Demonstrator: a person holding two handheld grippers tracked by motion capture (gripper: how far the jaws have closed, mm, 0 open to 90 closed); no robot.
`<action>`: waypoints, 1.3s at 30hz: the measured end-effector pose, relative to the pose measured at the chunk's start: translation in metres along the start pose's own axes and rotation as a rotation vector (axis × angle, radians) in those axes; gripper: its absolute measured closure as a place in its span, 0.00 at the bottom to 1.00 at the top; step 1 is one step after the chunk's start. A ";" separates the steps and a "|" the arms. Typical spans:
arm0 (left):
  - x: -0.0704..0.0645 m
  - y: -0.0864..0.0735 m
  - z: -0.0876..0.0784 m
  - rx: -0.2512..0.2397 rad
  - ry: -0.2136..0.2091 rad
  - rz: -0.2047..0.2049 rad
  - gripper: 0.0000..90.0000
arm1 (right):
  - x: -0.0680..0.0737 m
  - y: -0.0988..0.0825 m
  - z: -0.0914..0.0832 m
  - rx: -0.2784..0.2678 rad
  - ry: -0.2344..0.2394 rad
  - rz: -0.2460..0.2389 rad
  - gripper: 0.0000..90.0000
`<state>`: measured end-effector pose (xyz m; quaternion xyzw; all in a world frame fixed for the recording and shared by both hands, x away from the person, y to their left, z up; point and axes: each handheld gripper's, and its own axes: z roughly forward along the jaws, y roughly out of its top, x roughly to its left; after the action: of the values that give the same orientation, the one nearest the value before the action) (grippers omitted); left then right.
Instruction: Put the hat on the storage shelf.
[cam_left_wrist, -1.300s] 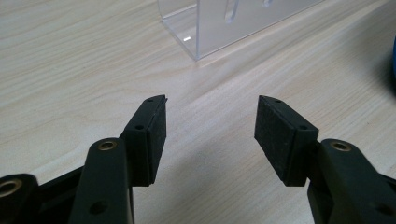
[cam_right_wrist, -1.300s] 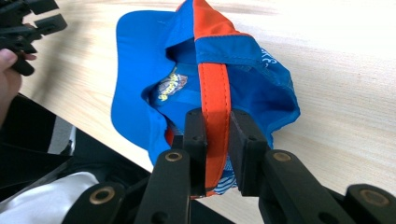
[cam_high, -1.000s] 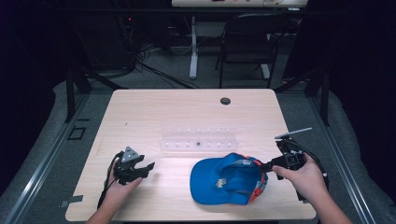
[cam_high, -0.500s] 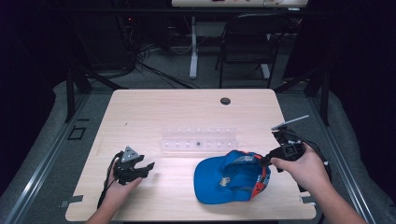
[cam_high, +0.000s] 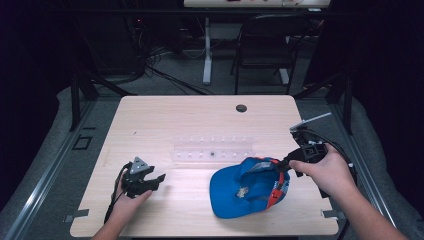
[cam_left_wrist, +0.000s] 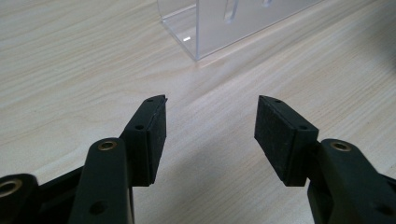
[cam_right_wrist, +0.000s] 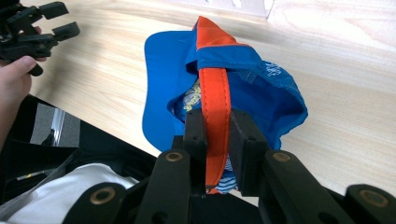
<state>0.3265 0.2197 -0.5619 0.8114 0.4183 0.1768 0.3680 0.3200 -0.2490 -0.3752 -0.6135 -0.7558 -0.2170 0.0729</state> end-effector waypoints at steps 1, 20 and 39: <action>0.000 0.000 0.000 0.000 0.000 0.002 0.49 | 0.001 0.001 -0.002 -0.001 0.000 -0.004 0.87; 0.000 0.000 0.000 0.001 0.000 0.000 0.49 | 0.018 0.011 -0.024 0.015 0.009 -0.012 0.87; 0.000 0.000 -0.001 0.013 -0.008 0.000 0.49 | 0.021 0.022 -0.029 0.042 0.160 0.068 0.87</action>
<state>0.3263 0.2200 -0.5612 0.8145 0.4180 0.1706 0.3645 0.3319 -0.2388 -0.3361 -0.6179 -0.7306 -0.2470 0.1533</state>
